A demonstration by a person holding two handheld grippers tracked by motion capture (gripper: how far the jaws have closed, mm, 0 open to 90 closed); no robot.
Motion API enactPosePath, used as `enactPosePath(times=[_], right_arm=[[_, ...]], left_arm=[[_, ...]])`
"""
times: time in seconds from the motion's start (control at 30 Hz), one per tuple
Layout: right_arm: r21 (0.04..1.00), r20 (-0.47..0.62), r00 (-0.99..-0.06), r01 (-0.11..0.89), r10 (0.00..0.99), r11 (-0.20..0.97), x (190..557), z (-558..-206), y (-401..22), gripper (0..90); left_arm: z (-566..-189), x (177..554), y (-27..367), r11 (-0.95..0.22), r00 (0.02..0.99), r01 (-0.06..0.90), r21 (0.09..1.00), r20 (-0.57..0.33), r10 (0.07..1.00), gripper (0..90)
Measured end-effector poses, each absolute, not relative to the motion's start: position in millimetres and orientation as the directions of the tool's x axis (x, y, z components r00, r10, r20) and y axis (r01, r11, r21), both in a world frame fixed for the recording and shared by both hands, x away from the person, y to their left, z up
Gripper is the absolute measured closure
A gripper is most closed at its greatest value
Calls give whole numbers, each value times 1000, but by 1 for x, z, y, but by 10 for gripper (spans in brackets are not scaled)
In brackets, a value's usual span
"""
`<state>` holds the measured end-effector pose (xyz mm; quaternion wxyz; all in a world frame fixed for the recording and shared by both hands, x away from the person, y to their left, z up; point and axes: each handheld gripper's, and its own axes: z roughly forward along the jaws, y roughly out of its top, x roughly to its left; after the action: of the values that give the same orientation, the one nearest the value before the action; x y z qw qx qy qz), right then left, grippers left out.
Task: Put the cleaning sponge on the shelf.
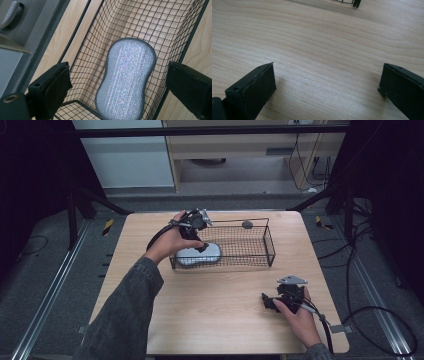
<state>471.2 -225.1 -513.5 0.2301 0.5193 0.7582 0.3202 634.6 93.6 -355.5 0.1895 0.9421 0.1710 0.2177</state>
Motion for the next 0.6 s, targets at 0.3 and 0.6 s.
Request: enactPosePath(times=[0.3, 0.6], right_arm=[[724, -16, -354, 641, 935, 255, 471, -513, -225, 7], [725, -15, -354, 640, 935, 255, 471, -513, -225, 7]], left_arm=[[-353, 627, 90, -866, 848, 228, 445, 345, 401, 50], [-349, 614, 86, -855, 851, 229, 466, 331, 408, 48]])
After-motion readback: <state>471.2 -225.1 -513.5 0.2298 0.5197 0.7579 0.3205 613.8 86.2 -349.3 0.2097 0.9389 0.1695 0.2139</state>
